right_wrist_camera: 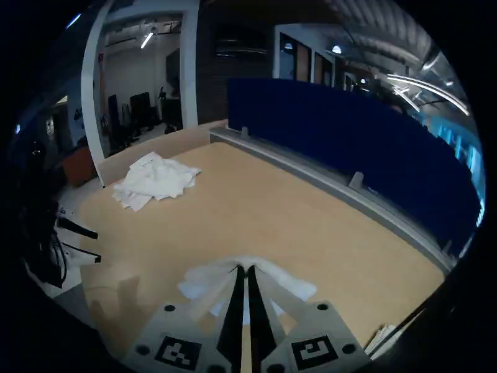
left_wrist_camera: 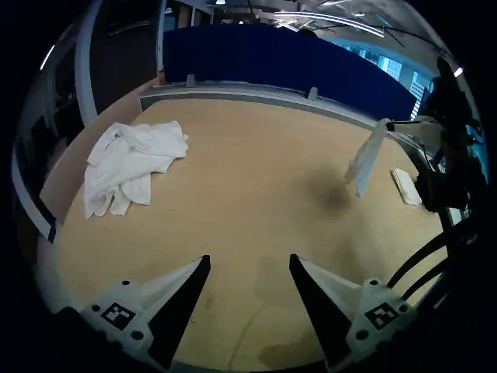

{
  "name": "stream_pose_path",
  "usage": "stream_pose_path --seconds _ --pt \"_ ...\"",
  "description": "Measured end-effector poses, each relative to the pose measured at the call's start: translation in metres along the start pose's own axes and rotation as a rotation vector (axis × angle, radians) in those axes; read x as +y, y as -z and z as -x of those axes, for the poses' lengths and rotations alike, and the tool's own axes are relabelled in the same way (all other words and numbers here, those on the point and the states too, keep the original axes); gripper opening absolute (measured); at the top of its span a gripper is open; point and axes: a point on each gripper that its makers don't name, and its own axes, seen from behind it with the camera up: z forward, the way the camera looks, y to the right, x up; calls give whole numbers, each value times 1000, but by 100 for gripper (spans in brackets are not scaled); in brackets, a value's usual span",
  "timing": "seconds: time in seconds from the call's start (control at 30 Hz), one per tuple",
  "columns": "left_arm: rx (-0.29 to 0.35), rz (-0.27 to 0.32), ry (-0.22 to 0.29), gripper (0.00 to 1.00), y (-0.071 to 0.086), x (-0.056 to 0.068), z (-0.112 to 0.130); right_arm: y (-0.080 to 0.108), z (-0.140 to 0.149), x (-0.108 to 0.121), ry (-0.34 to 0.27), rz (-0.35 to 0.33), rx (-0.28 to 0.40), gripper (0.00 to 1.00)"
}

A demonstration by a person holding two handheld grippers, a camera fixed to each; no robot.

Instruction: Fold towel

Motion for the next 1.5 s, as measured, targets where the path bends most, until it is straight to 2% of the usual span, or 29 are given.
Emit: stream_pose_path --seconds 0.2,0.4,0.67,1.03,1.3,1.5 --pt "2 9 1 94 0 5 -2 14 5 24 -19 39 -4 4" --pt "0 16 1 94 -2 9 -1 28 11 60 -63 87 1 4" --pt "-10 24 -16 94 -2 16 1 53 26 119 -108 156 -10 4" --pt "-20 21 -33 94 -5 19 1 87 49 204 -116 234 -60 4" --pt "-26 19 -33 94 -6 20 0 102 57 262 -139 286 -79 4" --pt "-32 12 -35 94 -9 20 2 106 66 298 -137 319 -106 4"
